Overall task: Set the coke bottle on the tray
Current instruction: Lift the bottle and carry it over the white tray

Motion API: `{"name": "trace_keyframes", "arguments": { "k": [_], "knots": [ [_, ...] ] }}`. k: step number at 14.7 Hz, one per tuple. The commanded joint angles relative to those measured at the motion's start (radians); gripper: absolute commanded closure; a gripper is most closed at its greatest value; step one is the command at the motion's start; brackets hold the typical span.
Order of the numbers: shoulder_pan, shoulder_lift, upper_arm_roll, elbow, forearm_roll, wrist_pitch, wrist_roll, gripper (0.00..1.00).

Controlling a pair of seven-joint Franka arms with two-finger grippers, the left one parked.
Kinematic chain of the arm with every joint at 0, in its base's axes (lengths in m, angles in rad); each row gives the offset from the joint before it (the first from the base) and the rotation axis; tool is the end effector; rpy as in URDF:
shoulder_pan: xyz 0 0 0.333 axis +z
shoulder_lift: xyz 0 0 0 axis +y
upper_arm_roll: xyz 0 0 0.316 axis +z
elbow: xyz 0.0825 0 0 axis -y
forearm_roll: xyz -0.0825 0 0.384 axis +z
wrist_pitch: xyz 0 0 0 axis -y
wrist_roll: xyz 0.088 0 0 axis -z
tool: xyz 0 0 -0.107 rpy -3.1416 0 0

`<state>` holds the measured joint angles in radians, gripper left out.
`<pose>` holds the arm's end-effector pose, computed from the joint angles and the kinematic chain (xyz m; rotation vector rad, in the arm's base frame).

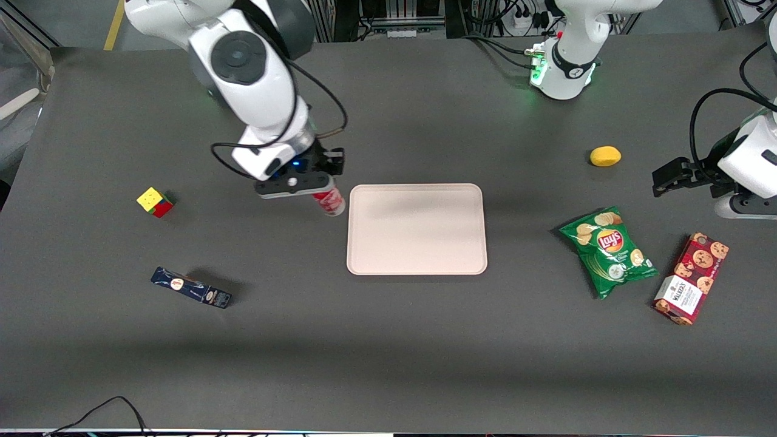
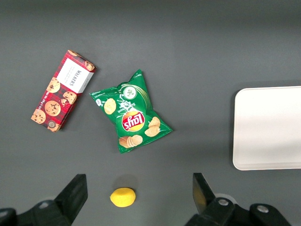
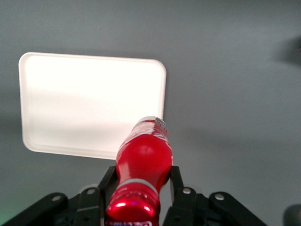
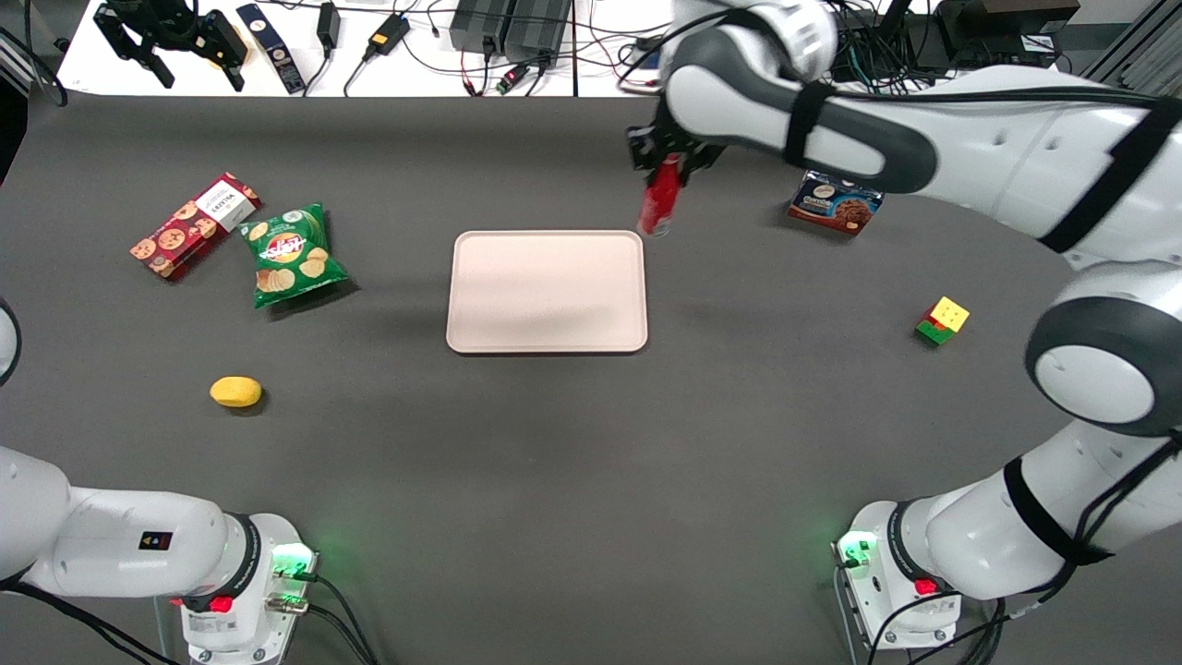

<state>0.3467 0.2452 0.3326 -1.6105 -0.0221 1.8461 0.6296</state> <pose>0.5053 0.3822 0.4905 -3.0920 -0.0716 0.0499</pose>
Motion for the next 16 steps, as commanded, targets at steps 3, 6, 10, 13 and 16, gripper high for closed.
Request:
{"name": "trace_keyframes", "arguments": {
  "k": [3,6,10,13,16],
  "knots": [
    [0.015,0.244,0.088,0.078,-0.185,0.145,0.171,1.0],
    [0.017,0.301,0.086,0.069,-0.202,0.22,0.174,1.0],
    [0.02,0.351,0.086,0.069,-0.243,0.236,0.174,1.0],
    [0.021,0.361,0.086,0.055,-0.243,0.243,0.174,1.0],
    [0.021,0.371,0.086,0.041,-0.245,0.263,0.174,1.0]
  ]
}}
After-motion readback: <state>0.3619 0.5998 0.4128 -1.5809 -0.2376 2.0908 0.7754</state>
